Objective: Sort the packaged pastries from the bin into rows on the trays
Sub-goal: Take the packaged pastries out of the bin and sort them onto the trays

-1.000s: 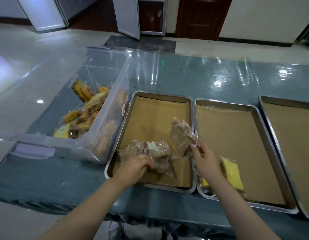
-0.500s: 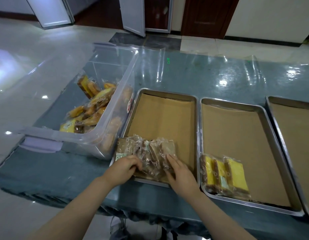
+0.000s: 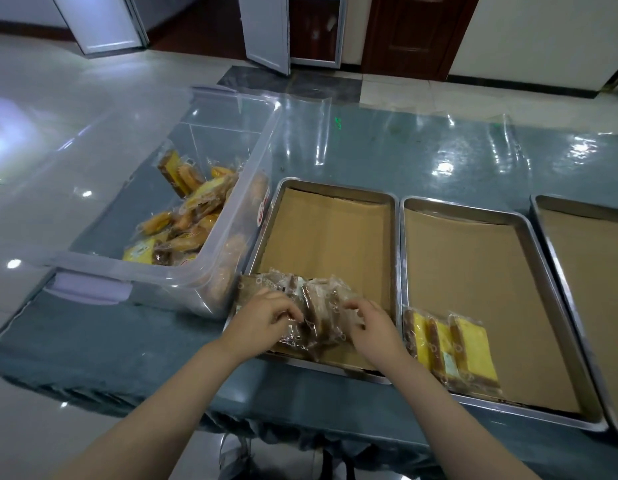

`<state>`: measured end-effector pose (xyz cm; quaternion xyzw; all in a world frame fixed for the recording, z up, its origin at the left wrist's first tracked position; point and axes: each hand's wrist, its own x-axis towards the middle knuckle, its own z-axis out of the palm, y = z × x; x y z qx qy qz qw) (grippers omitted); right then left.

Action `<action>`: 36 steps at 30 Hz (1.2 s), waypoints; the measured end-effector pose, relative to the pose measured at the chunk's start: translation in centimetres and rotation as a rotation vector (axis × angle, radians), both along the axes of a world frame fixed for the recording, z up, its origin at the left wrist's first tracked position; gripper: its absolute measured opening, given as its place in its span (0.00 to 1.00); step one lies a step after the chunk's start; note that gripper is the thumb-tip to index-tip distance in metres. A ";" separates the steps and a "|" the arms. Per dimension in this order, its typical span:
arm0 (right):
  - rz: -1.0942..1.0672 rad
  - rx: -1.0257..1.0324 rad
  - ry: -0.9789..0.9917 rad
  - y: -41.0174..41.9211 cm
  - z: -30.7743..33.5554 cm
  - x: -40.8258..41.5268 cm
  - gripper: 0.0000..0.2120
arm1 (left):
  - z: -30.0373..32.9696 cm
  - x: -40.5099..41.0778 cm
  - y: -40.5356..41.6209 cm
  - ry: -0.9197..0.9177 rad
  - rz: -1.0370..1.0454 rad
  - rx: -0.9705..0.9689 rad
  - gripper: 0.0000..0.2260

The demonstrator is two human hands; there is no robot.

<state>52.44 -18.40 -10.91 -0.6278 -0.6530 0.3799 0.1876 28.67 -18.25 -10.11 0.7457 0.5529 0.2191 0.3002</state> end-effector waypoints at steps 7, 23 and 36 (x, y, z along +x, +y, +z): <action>-0.069 0.079 0.082 3.3 4.8 -1.5 0.17 | 6.4 2.6 1.9 -0.188 0.110 -0.169 0.11; -0.026 0.360 0.305 10.3 18.8 -12.5 0.16 | 19.5 -8.7 7.1 -0.227 0.113 0.173 0.11; 0.056 0.294 0.213 14.5 18.5 -24.9 0.11 | 18.4 -26.1 14.1 -0.089 0.252 0.070 0.08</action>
